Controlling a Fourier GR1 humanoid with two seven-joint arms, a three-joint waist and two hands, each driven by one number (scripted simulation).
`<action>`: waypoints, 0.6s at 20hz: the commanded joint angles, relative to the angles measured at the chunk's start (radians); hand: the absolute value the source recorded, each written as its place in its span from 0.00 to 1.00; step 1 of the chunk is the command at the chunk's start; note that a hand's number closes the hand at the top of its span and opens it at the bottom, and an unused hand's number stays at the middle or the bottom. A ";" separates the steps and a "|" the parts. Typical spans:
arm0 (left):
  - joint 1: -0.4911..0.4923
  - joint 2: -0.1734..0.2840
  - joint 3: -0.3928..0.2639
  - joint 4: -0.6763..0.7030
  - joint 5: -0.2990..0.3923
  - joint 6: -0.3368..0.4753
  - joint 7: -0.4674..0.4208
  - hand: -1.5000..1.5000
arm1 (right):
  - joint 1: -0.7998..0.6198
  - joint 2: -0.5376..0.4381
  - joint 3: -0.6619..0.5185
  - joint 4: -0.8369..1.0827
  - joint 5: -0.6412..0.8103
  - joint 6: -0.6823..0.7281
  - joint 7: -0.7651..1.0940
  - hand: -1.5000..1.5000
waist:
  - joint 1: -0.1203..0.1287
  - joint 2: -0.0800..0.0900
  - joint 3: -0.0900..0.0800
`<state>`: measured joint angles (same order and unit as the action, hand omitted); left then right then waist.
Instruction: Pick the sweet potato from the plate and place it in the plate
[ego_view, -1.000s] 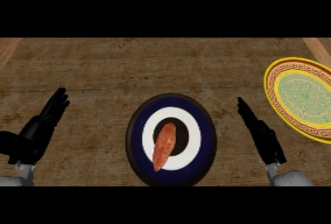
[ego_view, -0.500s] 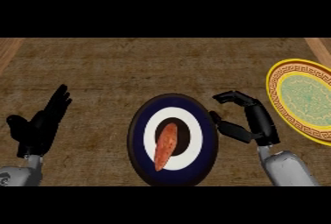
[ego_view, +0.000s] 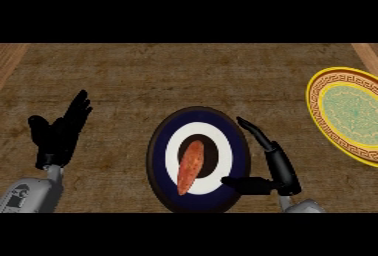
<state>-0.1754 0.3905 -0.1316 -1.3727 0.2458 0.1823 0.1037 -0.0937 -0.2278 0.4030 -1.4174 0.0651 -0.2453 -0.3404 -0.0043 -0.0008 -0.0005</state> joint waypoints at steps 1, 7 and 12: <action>-0.058 -0.014 0.008 0.026 -0.018 -0.004 0.044 0.50 | 0.021 -0.013 0.087 -0.038 0.118 -0.005 0.090 0.00 | -0.001 0.000 0.000; -0.033 -0.014 0.051 0.007 -0.025 -0.038 0.044 0.50 | 0.013 -0.014 0.132 -0.168 0.246 0.016 0.308 0.00 | 0.002 0.000 0.000; 0.030 -0.059 0.032 -0.029 -0.052 -0.023 0.015 0.50 | -0.009 -0.068 0.137 -0.258 0.254 0.156 0.496 0.00 | 0.003 -0.001 0.000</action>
<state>-0.1586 0.3549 -0.1030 -1.3993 0.2067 0.1580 0.1324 -0.1157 -0.2839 0.5080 -1.6332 0.2841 -0.1469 0.0521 -0.0003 -0.0017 -0.0005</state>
